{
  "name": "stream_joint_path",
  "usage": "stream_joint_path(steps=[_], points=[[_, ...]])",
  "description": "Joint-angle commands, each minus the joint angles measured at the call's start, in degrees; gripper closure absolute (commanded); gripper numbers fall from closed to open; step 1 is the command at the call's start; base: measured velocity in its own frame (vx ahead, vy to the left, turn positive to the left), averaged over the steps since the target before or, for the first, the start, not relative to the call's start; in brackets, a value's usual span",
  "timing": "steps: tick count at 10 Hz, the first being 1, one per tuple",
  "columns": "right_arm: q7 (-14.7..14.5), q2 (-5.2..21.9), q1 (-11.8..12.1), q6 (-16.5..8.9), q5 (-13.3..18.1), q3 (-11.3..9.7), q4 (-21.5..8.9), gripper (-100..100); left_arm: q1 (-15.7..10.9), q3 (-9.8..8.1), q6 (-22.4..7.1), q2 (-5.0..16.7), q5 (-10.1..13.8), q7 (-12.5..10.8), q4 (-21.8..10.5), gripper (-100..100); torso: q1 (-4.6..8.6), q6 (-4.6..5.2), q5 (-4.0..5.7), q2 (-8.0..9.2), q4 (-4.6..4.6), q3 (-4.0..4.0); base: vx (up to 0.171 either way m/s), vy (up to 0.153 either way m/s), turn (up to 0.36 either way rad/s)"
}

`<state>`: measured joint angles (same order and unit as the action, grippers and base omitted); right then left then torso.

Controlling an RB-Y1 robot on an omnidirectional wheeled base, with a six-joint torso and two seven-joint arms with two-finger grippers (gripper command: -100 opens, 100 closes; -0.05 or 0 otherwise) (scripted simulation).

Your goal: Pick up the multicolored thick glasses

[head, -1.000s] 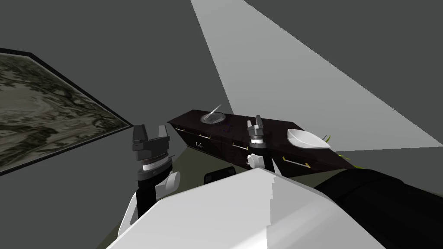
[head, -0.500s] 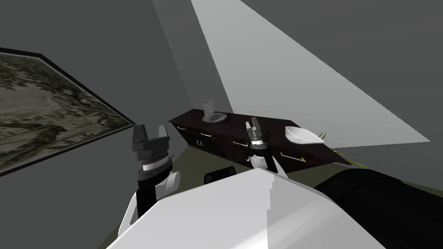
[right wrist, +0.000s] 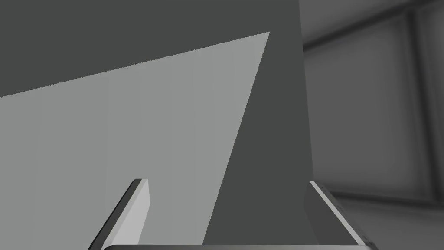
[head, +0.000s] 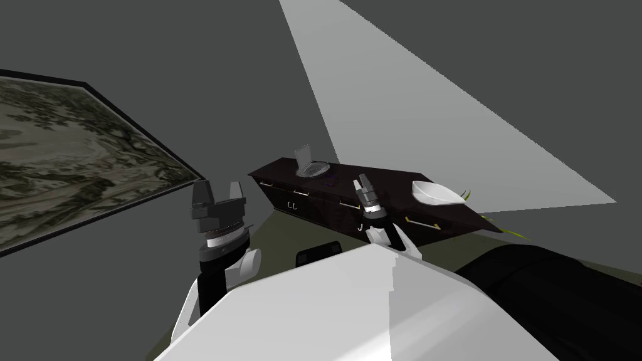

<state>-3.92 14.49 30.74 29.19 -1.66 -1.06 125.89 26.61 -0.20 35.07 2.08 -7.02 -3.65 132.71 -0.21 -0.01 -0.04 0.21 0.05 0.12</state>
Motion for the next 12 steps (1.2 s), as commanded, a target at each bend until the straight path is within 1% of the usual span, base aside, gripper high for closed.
stream_joint_path(steps=[1,2,3,4,5,6,7,8,9,10,11,12], points=[[0.1,1.9,0.2,0.4,0.2,-0.1,-0.6,-100,0.0,0.00,0.0,0.0,0.0,0.0,0.0,0,0.00,0.00,0.00,0.00,0.00,0.00,-0.046,0.056,0.004],[0.1,4.1,0.6,1.0,0.6,-0.3,-1.9,-100,0.0,0.00,0.0,0.0,0.0,0.0,0.0,0,0.01,0.01,0.00,-0.02,0.00,-0.01,-0.056,0.057,0.023],[0.1,4.7,0.6,1.0,0.6,-0.3,-1.9,-100,0.0,0.00,0.0,0.0,0.0,0.0,0.0,0,0.00,0.00,0.00,0.00,0.00,0.00,-0.048,0.058,0.015],[0.2,6.8,1.0,1.6,1.0,-0.6,-3.4,-100,0.0,0.00,0.0,0.0,0.0,0.0,0.0,0,0.00,0.00,-0.01,-0.02,0.00,-0.01,-0.055,0.074,0.042],[0.2,7.5,1.0,1.6,1.0,-0.6,-3.4,-100,0.0,0.00,0.0,0.0,0.0,0.0,0.0,0,-0.05,0.00,-0.01,0.00,0.00,0.00,-0.042,0.055,0.017],[0.2,9.6,1.5,2.2,1.5,-0.9,-5.1,-100,0.0,0.00,0.0,0.0,0.0,0.0,0.0,0,0.00,0.00,-0.01,-0.04,0.00,-0.02,-0.038,0.066,0.056],[0.2,10.2,1.5,2.2,1.5,-0.9,-5.1,-100,0.0,0.00,0.0,0.0,0.0,0.0,0.0,0,-0.02,0.00,-0.01,-0.06,-0.01,-0.03,-0.040,0.058,0.027],[0.2,12.5,2.0,2.8,2.0,-1.3,-7.0,-100,0.0,0.00,0.0,0.0,0.0,0.0,0.0,0,0.00,0.00,-0.01,-0.06,-0.01,-0.03,-0.052,0.070,0.072],[0.2,12.9,2.0,2.8,2.0,-1.3,-7.0,-100,0.0,0.00,0.0,0.0,0.0,0.0,0.0,0,-0.04,-0.01,-0.01,-0.03,0.00,-0.02,-0.039,0.071,0.033],[0.2,15.0,2.5,3.5,2.5,-1.6,-9.0,-100,0.0,0.00,0.0,0.0,0.0,0.0,0.0,0,-0.04,0.01,-0.02,-0.05,-0.01,-0.03,-0.049,0.092,0.107],[0.2,15.5,2.5,3.5,2.5,-1.6,-9.0,-100,0.0,0.00,0.0,0.0,0.0,0.0,0.0,0,-0.11,-0.01,-0.03,-0.03,0.00,-0.01,-0.034,0.069,0.027],[0.2,17.7,3.1,4.1,3.0,-1.9,-11.2,-100,0.0,0.00,0.0,0.0,0.0,0.0,0.0,0,-0.04,0.01,-0.02,-0.07,-0.01,-0.03,-0.024,0.083,0.088]])
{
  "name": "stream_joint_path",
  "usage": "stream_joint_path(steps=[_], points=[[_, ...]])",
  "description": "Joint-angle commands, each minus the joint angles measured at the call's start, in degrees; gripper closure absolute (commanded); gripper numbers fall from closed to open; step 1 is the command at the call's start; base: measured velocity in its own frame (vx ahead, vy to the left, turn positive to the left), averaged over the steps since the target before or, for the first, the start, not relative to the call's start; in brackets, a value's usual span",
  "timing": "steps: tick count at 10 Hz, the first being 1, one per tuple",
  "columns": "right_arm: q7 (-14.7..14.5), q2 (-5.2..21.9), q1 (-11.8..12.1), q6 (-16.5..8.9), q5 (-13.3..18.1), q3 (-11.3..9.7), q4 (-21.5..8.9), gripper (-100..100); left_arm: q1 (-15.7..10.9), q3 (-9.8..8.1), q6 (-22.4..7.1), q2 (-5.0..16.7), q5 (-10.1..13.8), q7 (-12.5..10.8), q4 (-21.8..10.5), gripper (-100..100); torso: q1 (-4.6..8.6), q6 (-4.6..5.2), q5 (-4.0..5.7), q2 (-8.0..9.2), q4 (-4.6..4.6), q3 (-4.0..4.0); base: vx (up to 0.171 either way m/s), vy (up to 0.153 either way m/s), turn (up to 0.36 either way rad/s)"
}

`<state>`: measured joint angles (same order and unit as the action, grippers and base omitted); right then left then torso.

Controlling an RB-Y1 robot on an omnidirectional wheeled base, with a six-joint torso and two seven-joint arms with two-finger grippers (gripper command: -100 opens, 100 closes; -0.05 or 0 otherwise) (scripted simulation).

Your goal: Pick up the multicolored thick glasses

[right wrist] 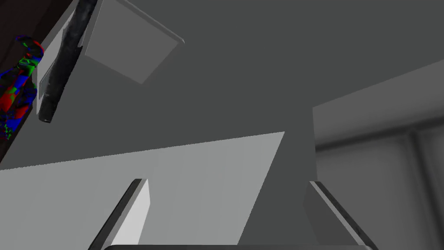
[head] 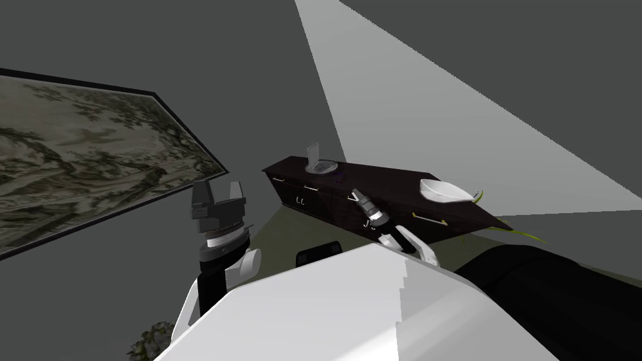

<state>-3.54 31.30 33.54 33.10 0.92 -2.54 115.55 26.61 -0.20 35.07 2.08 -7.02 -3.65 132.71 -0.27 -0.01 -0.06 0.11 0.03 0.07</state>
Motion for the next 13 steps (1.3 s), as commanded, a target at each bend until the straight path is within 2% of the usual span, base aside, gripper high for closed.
stream_joint_path(steps=[1,2,4,5,6,7,8,9,10,11,12,13], points=[[-0.2,2.9,0.9,0.9,1.0,-0.8,-2.9,-100,0.0,0.00,0.0,0.0,0.0,0.0,0.0,0,0.00,0.00,0.00,0.00,0.00,0.00,-0.042,0.119,0.164],[-0.2,3.9,0.9,0.9,1.0,-0.8,-3.2,-100,0.0,0.00,0.0,0.0,0.0,0.0,0.0,0,-0.11,-0.01,-0.02,0.03,0.00,0.01,-0.031,0.089,0.048],[-0.4,7.9,2.2,2.1,2.2,-1.4,-7.8,-100,0.0,0.00,0.0,0.0,0.0,0.0,0.0,0,-0.05,0.00,-0.02,-0.02,0.00,-0.01,-0.020,0.110,0.150],[-0.4,9.1,2.2,2.1,2.2,-1.4,-8.4,-100,0.0,0.00,0.0,0.0,0.0,0.0,0.0,0,-0.15,0.00,-0.04,-0.01,0.00,-0.01,-0.020,0.097,0.069],[-0.5,11.2,2.9,2.8,2.8,-1.8,-10.3,-100,0.0,0.00,0.0,0.0,0.0,0.0,0.0,0,-0.07,0.01,-0.03,-0.02,0.00,-0.01,-0.006,0.091,0.138],[-0.5,11.8,2.9,2.8,2.8,-1.8,-11.2,-100,0.0,0.00,0.0,0.0,0.0,0.0,0.0,0,-0.04,0.00,-0.02,-0.06,-0.01,-0.03,0.001,0.063,0.071],[-0.6,14.1,3.6,3.4,3.4,-2.1,-13.2,-100,0.0,-0.01,0.0,0.0,0.0,0.0,0.0,0,0.05,0.02,0.00,-0.08,-0.01,-0.04,0.015,0.070,0.139],[-0.6,14.4,3.6,3.4,3.4,-2.1,-14.0,-100,0.0,0.00,0.0,0.0,0.0,0.0,0.0,0,0.05,0.00,0.00,-0.12,-0.02,-0.07,0.011,0.063,0.075],[-0.8,16.8,4.3,4.0,4.0,-2.4,-16.2,-100,0.0,-0.01,0.0,0.0,0.0,0.0,0.0,0,0.08,0.01,0.01,-0.13,-0.02,-0.07,0.008,0.084,0.166],[-0.8,17.1,4.3,4.0,4.0,-2.4,-16.9,-100,0.0,0.00,0.0,0.0,0.0,0.0,0.0,0,0.02,-0.01,0.00,-0.14,-0.02,-0.08,0.005,0.068,0.096],[-0.9,19.6,5.1,4.6,4.7,-2.7,-19.0,-100,0.0,-0.01,0.0,0.0,0.0,0.0,0.0,0,0.06,0.02,0.00,-0.11,-0.02,-0.06,0.006,0.079,0.170],[-0.9,19.9,5.1,4.6,4.7,-2.7,-19.9,-100,0.0,0.00,0.0,0.0,0.0,0.0,0.0,0,0.03,-0.01,0.00,-0.12,-0.02,-0.07,0.018,0.063,0.082]])
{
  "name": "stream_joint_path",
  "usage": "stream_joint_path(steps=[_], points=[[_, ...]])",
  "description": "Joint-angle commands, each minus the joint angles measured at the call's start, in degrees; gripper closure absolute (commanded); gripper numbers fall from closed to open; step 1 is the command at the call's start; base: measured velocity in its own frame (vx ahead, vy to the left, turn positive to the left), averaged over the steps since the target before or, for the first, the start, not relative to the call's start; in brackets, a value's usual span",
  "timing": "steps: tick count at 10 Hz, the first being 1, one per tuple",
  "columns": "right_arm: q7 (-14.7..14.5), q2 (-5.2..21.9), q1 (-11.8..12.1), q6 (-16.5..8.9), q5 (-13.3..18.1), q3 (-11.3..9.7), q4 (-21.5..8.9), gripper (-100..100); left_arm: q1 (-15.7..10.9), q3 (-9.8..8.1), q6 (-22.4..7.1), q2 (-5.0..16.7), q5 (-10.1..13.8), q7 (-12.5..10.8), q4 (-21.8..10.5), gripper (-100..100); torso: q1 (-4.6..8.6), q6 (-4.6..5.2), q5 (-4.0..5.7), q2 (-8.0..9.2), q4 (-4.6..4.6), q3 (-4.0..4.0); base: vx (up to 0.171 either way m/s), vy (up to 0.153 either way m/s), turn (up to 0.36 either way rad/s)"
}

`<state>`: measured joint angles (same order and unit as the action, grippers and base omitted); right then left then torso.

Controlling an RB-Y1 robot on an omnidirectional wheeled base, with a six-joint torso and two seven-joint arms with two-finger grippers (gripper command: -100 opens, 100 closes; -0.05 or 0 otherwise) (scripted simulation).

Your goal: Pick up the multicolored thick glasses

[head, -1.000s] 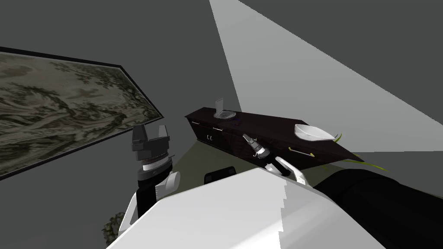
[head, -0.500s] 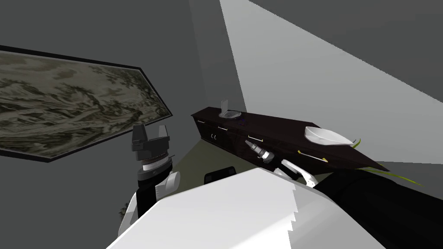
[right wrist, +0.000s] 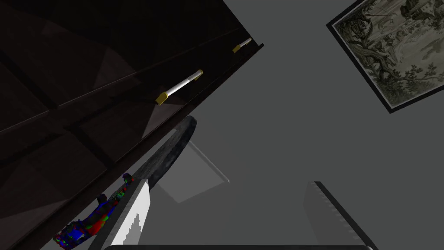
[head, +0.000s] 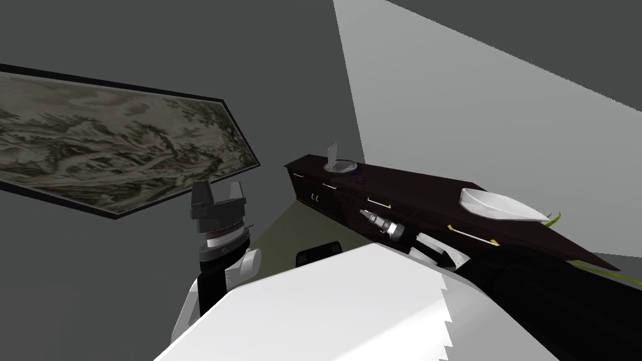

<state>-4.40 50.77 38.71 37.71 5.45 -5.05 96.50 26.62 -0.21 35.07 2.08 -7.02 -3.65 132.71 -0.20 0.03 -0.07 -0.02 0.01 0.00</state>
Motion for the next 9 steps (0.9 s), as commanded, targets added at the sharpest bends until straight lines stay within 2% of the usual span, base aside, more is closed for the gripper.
stream_joint_path(steps=[1,2,3,4,6,7,8,9], points=[[-0.2,2.9,0.6,0.6,0.8,-0.5,-2.9,-100,0.0,0.00,0.0,0.0,0.0,0.0,0.0,0,0.00,0.00,0.00,0.00,0.00,0.00,0.019,0.073,0.151],[-0.2,3.3,0.6,0.6,0.8,-0.5,-3.8,-100,0.0,0.00,0.0,0.0,0.0,0.0,0.0,0,-0.02,-0.04,0.01,-0.02,0.00,-0.01,0.011,0.059,0.099],[-0.4,5.5,1.4,1.2,1.4,-0.8,-5.9,-100,0.0,0.00,0.0,0.0,0.0,0.0,0.0,0,0.02,-0.02,0.01,0.00,0.00,0.00,0.024,0.078,0.173],[-0.4,6.3,1.4,1.2,1.4,-0.8,-6.8,-100,0.0,0.00,0.0,0.0,0.0,0.0,0.0,0,-0.03,-0.04,0.00,-0.04,-0.01,-0.02,0.020,0.060,0.092],[-0.6,9.3,2.1,1.8,2.0,-1.0,-9.7,-100,0.0,0.00,0.0,0.0,0.0,0.0,0.0,0,-0.03,-0.05,0.00,-0.03,0.00,-0.02,0.016,0.071,0.134],[-0.8,11.5,2.8,2.4,2.6,-1.3,-12.3,-100,0.0,0.00,0.0,0.0,0.0,0.0,0.0,0,0.00,0.00,0.00,-0.01,0.00,-0.01,0.018,0.082,0.214],[-0.8,12.4,2.8,2.4,2.6,-1.3,-12.6,-100,0.0,0.00,0.0,0.0,0.0,0.0,0.0,0,-0.05,-0.05,-0.01,-0.02,0.00,-0.01,0.026,0.069,0.080],[-1.0,14.8,3.4,2.9,3.2,-1.5,-15.0,-100,0.0,0.00,0.0,0.0,0.0,0.0,0.0,0,-0.03,0.01,0.00,-0.02,0.00,-0.01,0.035,0.083,0.154]])
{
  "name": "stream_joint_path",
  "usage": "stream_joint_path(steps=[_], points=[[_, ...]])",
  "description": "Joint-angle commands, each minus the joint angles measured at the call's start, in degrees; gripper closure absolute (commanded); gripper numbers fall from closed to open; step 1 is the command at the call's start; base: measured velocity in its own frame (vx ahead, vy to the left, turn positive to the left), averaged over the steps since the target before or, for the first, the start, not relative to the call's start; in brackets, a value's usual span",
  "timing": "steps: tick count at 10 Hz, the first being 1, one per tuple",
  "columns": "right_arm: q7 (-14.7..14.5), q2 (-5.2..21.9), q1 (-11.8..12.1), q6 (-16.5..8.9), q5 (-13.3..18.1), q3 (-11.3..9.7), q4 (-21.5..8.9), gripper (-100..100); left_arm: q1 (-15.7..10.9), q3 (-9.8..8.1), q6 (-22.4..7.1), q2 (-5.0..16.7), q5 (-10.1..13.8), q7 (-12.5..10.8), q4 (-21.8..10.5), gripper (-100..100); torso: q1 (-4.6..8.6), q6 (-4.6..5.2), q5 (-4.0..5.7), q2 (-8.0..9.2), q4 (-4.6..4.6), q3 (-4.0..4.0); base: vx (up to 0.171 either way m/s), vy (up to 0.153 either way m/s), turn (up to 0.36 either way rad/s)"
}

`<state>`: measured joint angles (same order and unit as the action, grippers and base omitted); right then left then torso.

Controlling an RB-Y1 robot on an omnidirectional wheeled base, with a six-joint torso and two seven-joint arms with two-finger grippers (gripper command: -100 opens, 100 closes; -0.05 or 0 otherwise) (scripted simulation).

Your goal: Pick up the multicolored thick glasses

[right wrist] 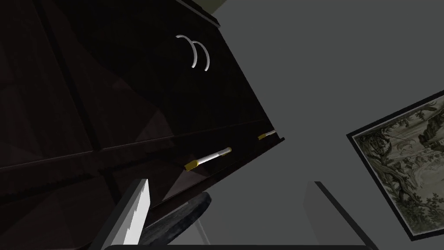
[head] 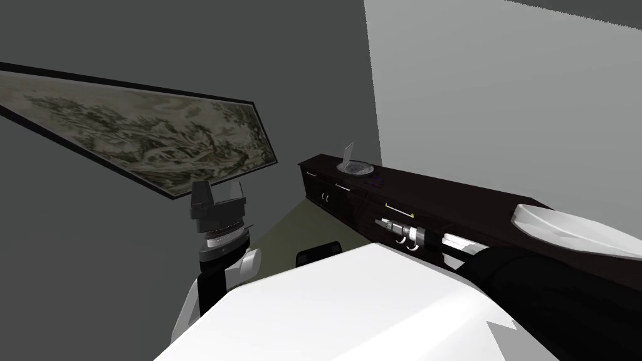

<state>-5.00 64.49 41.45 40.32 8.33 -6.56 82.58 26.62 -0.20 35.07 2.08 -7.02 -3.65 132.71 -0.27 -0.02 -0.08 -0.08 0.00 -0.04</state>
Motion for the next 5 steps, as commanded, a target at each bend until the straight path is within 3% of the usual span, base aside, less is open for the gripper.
stream_joint_path(steps=[1,4,5], points=[[-0.4,1.9,0.7,0.3,0.3,0.0,-1.5,-100,0.0,0.00,0.0,0.0,0.0,0.0,0.0,0,0.00,0.00,0.00,0.00,0.00,0.00,0.028,0.054,0.092],[-0.7,6.7,1.9,1.2,1.4,-0.4,-6.9,-100,0.0,-0.01,0.0,0.0,0.0,0.0,0.0,0,0.11,0.04,0.01,0.02,0.00,0.01,0.032,0.054,0.149],[-0.7,8.3,1.9,1.2,1.4,-0.4,-6.9,-100,0.0,0.00,0.0,0.0,0.0,0.0,0.0,0,0.10,0.01,0.03,0.01,0.00,0.00,0.029,0.038,0.095]])
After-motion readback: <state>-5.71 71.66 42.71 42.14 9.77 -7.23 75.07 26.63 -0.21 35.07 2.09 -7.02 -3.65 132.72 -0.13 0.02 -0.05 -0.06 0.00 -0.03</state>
